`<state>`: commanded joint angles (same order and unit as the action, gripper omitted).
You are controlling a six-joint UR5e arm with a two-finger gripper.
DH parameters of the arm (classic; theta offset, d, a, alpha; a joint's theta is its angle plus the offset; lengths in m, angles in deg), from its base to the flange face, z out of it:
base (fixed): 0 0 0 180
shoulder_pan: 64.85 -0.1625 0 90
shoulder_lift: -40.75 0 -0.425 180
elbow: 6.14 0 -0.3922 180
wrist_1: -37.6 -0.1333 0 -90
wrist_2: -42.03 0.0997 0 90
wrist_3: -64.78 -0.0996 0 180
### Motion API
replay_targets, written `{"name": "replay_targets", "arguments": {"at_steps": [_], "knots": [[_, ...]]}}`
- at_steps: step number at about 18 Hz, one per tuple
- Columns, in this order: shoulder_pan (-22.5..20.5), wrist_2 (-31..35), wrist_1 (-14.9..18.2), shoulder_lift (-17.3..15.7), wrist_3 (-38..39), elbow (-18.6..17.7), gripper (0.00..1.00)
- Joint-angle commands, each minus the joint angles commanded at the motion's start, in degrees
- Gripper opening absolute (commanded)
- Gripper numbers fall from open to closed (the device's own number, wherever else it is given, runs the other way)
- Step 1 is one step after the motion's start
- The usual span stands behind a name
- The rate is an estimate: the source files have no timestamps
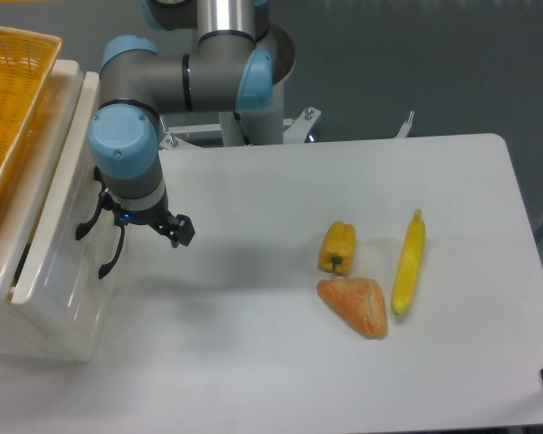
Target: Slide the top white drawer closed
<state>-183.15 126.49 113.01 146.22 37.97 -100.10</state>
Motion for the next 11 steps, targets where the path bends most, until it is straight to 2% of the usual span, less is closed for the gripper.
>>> {"name": "replay_targets", "arguments": {"at_steps": [7, 11], "knots": [[0.9, 0.1, 0.0, 0.1, -0.1, 0.0, 1.00], [-1.8, 0.4, -0.1, 0.0, -0.8, 0.8, 1.00]]}}
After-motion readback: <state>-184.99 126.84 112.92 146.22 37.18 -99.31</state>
